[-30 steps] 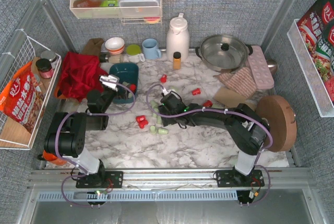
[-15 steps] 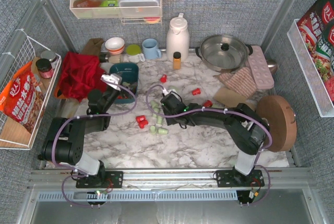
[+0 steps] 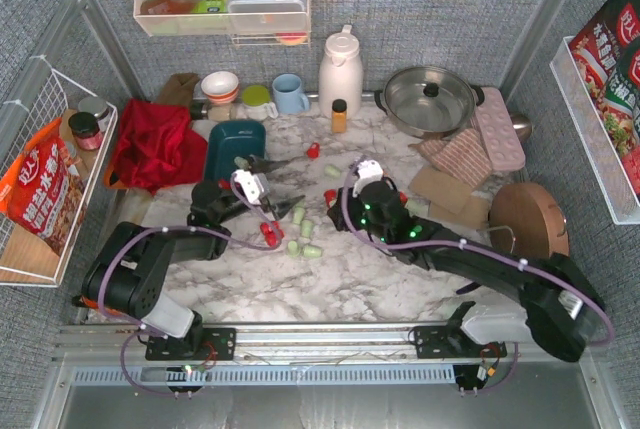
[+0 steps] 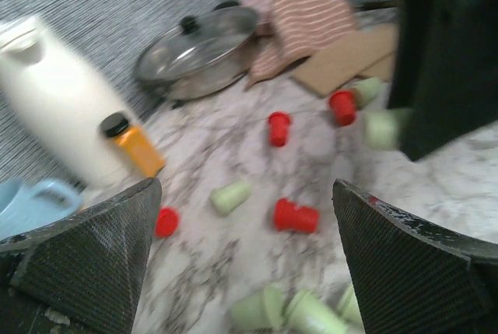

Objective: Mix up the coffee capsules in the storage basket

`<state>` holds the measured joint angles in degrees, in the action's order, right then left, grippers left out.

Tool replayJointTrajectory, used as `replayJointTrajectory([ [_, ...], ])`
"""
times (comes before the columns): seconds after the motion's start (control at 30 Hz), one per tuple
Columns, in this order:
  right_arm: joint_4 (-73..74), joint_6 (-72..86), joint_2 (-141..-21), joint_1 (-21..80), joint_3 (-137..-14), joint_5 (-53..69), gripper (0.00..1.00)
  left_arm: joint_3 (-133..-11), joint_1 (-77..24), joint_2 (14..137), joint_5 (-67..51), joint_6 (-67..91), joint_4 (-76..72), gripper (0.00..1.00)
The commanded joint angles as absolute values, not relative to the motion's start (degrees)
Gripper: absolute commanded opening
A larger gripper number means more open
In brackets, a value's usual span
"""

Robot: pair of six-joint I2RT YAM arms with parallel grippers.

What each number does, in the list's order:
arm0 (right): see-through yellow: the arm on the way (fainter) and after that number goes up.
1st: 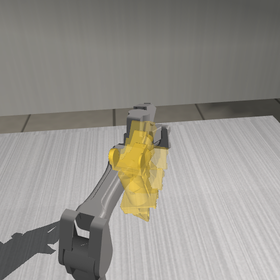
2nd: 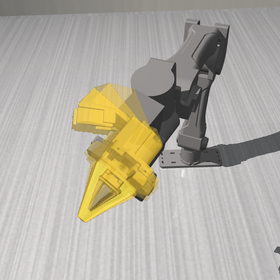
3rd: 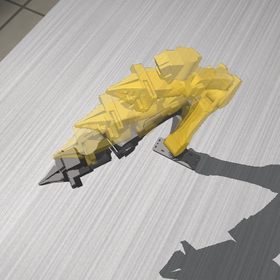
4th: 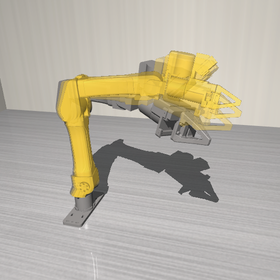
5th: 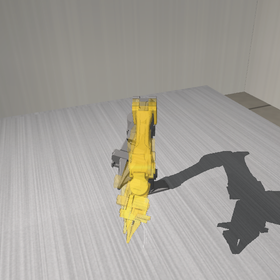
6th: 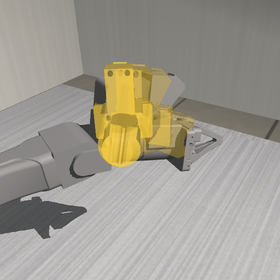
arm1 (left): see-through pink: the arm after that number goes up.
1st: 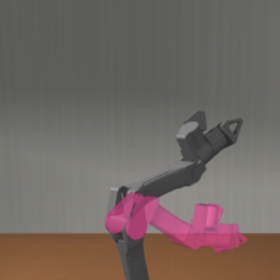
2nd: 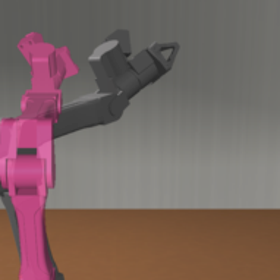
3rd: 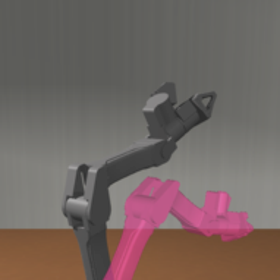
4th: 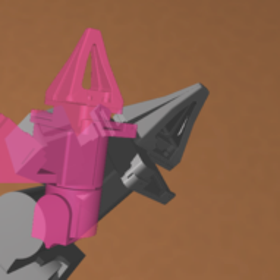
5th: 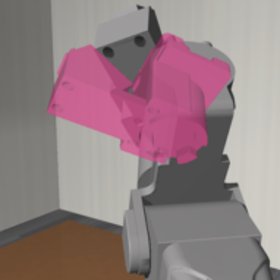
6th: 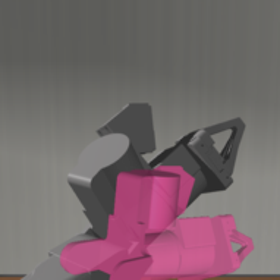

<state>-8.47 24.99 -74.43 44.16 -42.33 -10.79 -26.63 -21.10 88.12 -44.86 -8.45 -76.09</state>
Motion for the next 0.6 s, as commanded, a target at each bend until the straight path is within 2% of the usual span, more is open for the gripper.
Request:
replayJointTrajectory([
  [0.0,-22.68,28.38,-68.1,44.12,-37.81,-8.81,0.31,-25.98,-25.18,87.71,-51.31,-10.14,-79.22,0.99],
  [0.23,-31.7,30.69,-64.12,44.17,-33.74,-5.02,0.31,-25.32,-31.46,85.89,-50.65,-11.04,-78.44,0.99],
  [0.57,-42.82,31.63,-69.22,46.62,-32.98,0.07,0.32,-25.25,-35.11,85.74,-47.78,-12.07,-77.0,0.99],
])
